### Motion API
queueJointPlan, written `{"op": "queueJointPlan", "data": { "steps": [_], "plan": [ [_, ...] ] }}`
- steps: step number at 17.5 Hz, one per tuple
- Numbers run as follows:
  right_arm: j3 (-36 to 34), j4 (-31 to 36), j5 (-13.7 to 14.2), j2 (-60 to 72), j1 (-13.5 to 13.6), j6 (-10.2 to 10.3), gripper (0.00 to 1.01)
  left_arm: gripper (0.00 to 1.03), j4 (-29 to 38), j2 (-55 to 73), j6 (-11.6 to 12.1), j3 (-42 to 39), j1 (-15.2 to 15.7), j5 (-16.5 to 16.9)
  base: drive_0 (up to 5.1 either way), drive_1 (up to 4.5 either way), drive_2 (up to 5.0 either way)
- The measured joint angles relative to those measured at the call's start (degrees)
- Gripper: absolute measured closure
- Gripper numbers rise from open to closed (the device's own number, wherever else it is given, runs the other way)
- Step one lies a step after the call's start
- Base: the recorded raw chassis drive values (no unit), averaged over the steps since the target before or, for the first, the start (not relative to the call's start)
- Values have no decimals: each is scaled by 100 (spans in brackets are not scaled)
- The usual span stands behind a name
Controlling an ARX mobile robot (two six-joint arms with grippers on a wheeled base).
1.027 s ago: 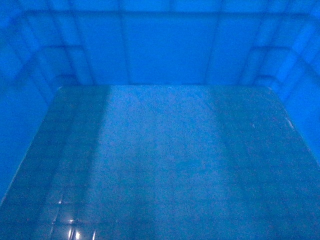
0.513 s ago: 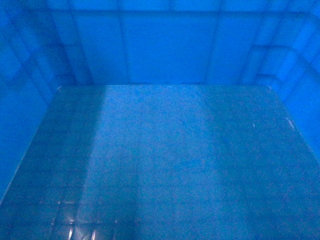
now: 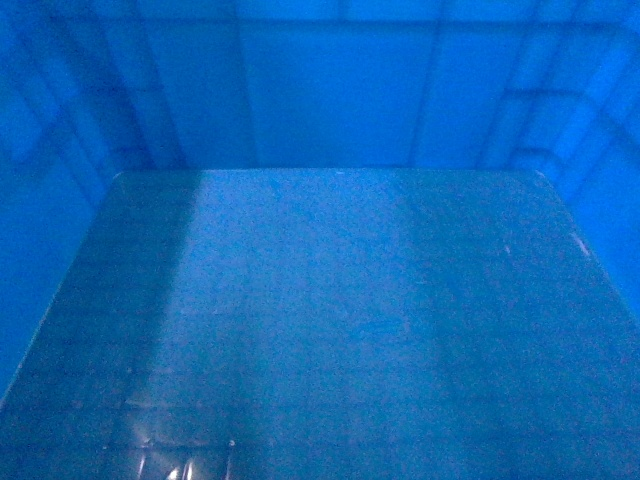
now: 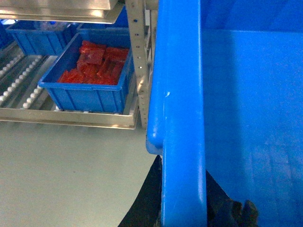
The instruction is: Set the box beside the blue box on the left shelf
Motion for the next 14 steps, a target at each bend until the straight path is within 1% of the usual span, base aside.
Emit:
{"op": "queueJointPlan", "data": {
  "steps": [14],
  "plan": [
    [0,7,0,2,0,2,89,94,-2,0,9,0,0,-7,-501,243,243]
  ]
}}
